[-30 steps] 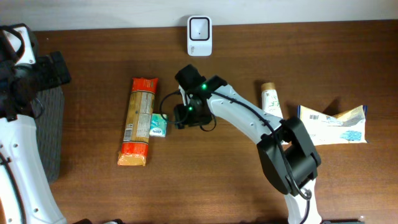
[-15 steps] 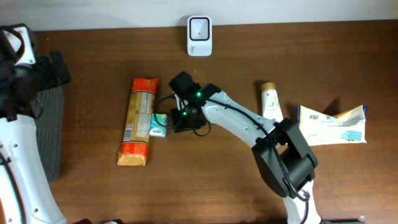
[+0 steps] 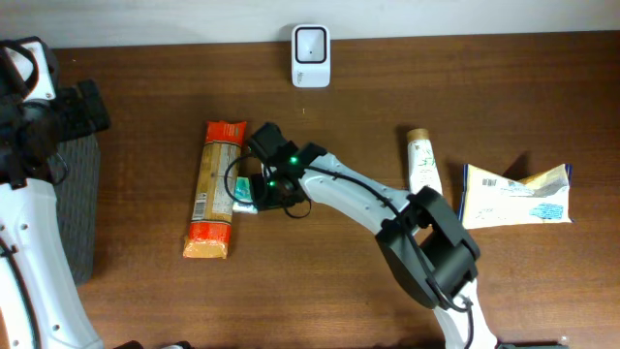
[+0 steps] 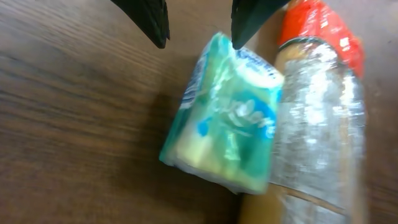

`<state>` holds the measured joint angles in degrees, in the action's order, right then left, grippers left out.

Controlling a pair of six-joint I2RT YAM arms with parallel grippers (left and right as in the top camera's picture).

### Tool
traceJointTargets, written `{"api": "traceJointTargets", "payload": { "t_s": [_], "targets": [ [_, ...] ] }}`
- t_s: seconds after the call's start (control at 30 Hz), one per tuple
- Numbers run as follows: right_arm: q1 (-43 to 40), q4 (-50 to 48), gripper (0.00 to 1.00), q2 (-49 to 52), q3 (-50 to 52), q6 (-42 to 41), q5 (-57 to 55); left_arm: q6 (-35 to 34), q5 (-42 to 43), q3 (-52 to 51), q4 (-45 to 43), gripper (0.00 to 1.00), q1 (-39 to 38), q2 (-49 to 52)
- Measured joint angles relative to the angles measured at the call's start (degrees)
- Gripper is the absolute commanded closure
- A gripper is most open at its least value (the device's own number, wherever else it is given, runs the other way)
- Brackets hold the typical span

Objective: Scan the item barcode
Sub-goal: 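Move the right gripper to the green tissue pack and grasp it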

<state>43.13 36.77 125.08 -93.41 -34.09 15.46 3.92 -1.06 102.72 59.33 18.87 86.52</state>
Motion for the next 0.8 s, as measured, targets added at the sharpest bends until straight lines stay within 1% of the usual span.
{"api": "traceJointTargets", "payload": {
  "t_s": [0.8],
  "targets": [
    [0.0, -0.9, 0.66, 0.7, 0.0, -0.4, -0.2, 0.0, 0.0, 0.0, 0.0, 0.01, 0.0, 0.0]
  ]
}}
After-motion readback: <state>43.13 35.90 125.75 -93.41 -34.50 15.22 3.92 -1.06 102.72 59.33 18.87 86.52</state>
